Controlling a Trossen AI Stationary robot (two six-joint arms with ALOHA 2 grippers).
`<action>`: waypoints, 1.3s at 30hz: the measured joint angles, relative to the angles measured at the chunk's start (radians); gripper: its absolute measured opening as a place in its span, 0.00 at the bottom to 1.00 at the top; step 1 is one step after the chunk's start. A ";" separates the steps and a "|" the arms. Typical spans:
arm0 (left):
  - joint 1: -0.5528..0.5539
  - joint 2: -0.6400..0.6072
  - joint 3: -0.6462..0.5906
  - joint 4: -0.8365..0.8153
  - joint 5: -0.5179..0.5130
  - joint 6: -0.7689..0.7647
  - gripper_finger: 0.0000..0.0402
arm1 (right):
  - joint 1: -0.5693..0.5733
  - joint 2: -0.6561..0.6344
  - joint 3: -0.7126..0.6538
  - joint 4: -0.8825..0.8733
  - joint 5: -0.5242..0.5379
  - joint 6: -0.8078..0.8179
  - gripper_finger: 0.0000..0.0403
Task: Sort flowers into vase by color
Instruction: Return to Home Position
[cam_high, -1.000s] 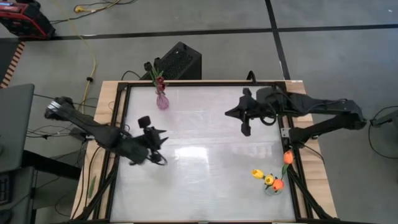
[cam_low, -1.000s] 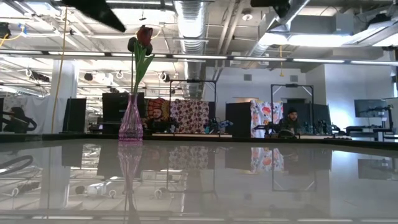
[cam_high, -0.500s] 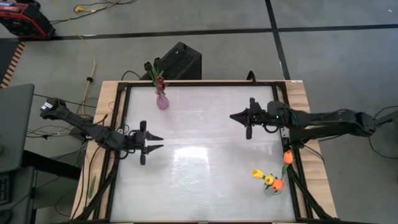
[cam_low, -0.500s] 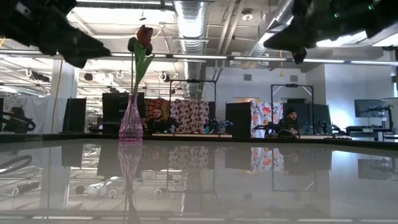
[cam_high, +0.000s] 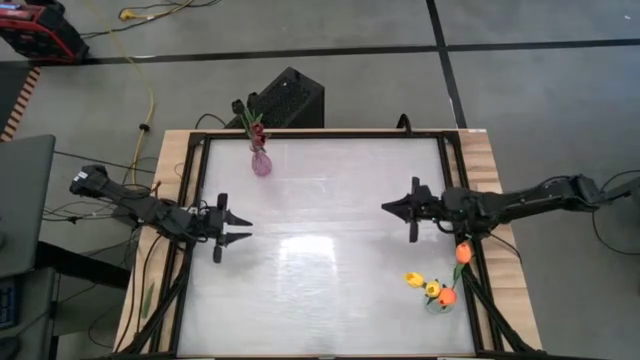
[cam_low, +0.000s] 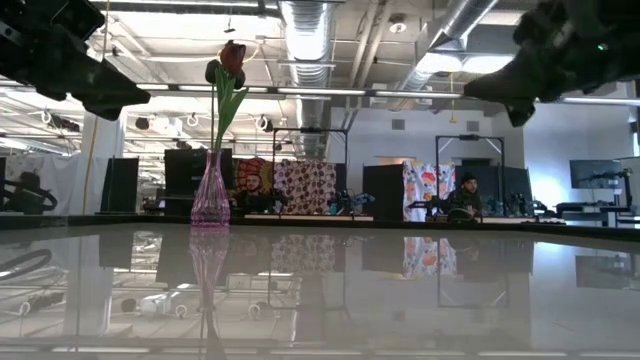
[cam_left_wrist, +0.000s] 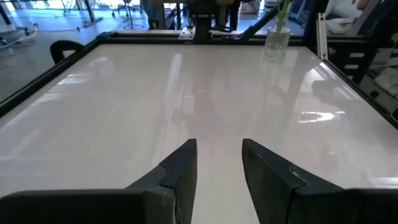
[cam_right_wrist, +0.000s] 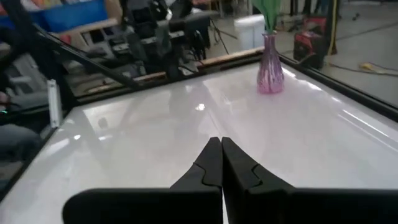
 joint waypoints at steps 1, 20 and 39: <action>0.000 -0.018 0.000 -0.016 0.000 0.000 0.29 | 0.001 -0.031 -0.021 0.003 -0.001 0.000 0.05; 0.000 -0.203 -0.115 -0.013 0.005 -0.012 0.29 | -0.352 -0.301 -0.231 0.032 -0.368 0.014 0.05; -0.001 -0.325 -0.122 -0.016 0.397 0.063 0.26 | -0.439 -0.304 -0.232 -0.069 -0.392 -0.098 0.08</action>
